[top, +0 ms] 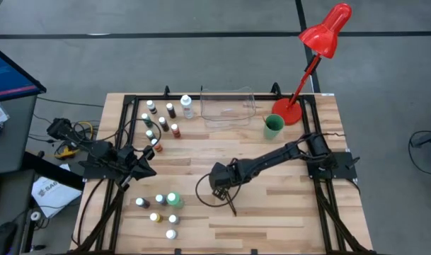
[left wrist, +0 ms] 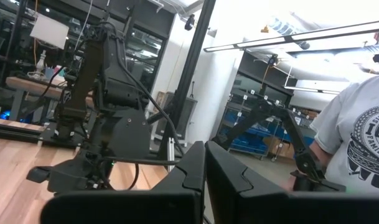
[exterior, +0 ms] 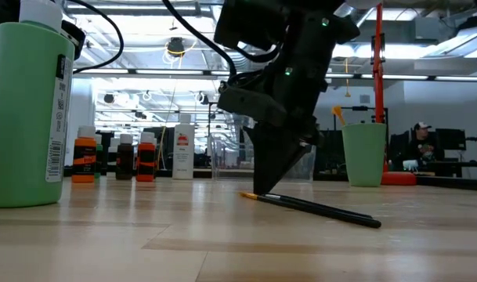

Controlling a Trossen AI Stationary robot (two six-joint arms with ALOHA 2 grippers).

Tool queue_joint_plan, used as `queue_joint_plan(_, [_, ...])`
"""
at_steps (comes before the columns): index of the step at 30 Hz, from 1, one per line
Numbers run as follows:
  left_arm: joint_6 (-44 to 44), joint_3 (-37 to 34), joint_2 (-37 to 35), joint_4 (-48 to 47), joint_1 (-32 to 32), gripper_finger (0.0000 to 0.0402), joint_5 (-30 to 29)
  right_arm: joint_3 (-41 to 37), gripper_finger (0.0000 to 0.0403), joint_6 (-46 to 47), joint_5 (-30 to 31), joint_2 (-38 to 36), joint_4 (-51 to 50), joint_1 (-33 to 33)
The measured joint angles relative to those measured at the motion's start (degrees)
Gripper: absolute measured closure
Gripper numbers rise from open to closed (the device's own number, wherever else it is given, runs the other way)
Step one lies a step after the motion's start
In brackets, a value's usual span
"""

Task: Pick & Place Paint Supplies
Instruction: Put the silver paint brush into the green cup

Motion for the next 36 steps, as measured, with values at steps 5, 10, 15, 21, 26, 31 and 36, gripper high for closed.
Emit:
queue_joint_plan(5, [0.0,0.0,0.0,0.0,0.0,0.0400,0.0,0.0,0.0401,-2.2,-1.3,-0.5,-0.7,-1.3])
queue_joint_plan(10, [0.0,0.0,0.0,0.0,0.0,0.0400,0.0,-0.4,0.0402,-2.6,-4.7,-2.2,-2.7,-2.9])
queue_joint_plan(15, [0.0,0.0,0.0,0.0,0.0,0.0400,0.0,-0.4,0.0400,3.1,-12.0,-4.9,-6.7,-4.8])
queue_joint_plan(21, [0.0,0.0,0.0,0.0,0.0,0.0400,0.0,-0.4,0.0340,11.6,-16.5,-5.4,-7.0,-5.1])
queue_joint_plan(26, [0.0,0.0,0.0,0.0,0.0,0.0400,0.0,-0.4,0.0246,14.2,-15.7,-5.4,-6.3,-3.9])
queue_joint_plan(31, [0.0,0.0,0.0,0.0,0.0,0.0400,0.0,-0.3,0.0184,16.1,-9.1,-5.4,-4.9,-3.2])
queue_joint_plan(36, [0.0,0.0,0.0,0.0,0.0,0.0400,0.0,-0.3,0.0184,16.0,-8.2,-5.4,-3.5,-2.7])
